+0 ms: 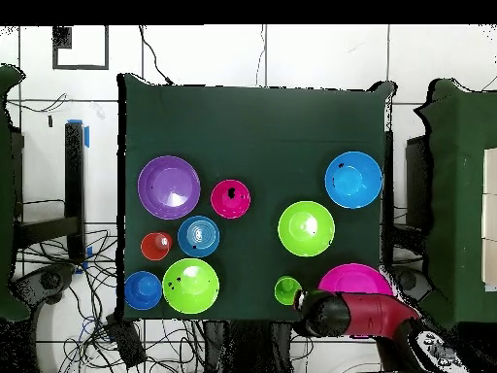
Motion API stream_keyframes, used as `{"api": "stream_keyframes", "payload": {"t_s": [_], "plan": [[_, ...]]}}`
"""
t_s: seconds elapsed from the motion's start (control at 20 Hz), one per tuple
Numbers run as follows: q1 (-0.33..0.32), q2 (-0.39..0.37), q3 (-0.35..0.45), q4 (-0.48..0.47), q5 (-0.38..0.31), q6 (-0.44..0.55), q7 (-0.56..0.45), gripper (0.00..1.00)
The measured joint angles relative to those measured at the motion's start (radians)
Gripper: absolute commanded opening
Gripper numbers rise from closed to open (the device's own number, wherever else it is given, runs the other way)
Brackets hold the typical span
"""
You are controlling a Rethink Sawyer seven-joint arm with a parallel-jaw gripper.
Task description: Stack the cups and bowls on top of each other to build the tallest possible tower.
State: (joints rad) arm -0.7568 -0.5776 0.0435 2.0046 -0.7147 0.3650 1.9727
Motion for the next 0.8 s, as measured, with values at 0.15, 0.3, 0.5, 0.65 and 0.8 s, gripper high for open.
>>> {"api": "stream_keyframes", "payload": {"t_s": [0.15,0.3,0.5,0.65,0.8], "plan": [[0.000,-0.029,0.000,0.000,0.000,0.000,0.000,1.00],[0.000,-0.061,0.000,0.001,0.000,0.001,0.000,1.00],[0.001,-0.118,0.000,0.001,0.002,0.013,0.000,1.00],[0.002,-0.144,0.000,0.001,0.004,0.021,0.000,1.00],[0.004,-0.156,0.001,0.001,0.005,0.026,0.000,1.00]]}}
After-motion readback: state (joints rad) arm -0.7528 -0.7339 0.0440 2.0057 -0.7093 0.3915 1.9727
